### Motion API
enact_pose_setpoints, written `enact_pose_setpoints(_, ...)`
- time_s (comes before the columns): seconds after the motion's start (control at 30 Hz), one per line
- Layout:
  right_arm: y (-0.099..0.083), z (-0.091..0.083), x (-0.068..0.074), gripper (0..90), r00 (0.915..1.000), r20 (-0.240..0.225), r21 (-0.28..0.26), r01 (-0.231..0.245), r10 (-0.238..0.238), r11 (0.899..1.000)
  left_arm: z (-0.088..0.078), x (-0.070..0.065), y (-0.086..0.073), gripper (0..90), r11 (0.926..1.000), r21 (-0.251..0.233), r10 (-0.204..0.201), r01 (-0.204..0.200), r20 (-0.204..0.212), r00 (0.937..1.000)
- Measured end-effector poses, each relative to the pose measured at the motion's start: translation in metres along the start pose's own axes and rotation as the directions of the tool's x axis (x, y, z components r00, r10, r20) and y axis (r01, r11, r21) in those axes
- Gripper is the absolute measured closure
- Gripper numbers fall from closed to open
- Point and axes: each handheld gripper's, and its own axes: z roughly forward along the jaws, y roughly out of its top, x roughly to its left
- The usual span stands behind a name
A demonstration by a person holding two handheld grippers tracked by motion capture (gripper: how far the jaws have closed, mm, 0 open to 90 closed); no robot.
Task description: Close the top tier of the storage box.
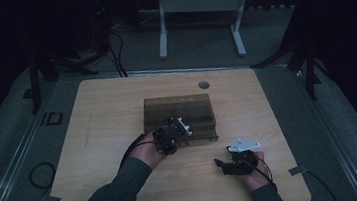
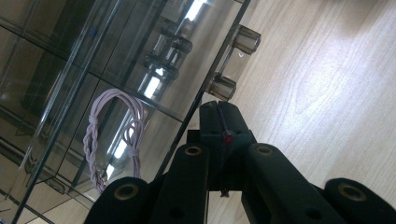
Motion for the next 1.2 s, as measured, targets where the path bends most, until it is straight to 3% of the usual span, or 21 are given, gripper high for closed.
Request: enact_pose_setpoints(1.2,0.0001,0.0002,-0.0001,29.6,1.0,-0.001,0.0,0.004,-0.004,1.0,0.0049,0.0096,0.0043,90.0,0.9993,-0.008,-0.036,0.036,-0.013,0.9993)
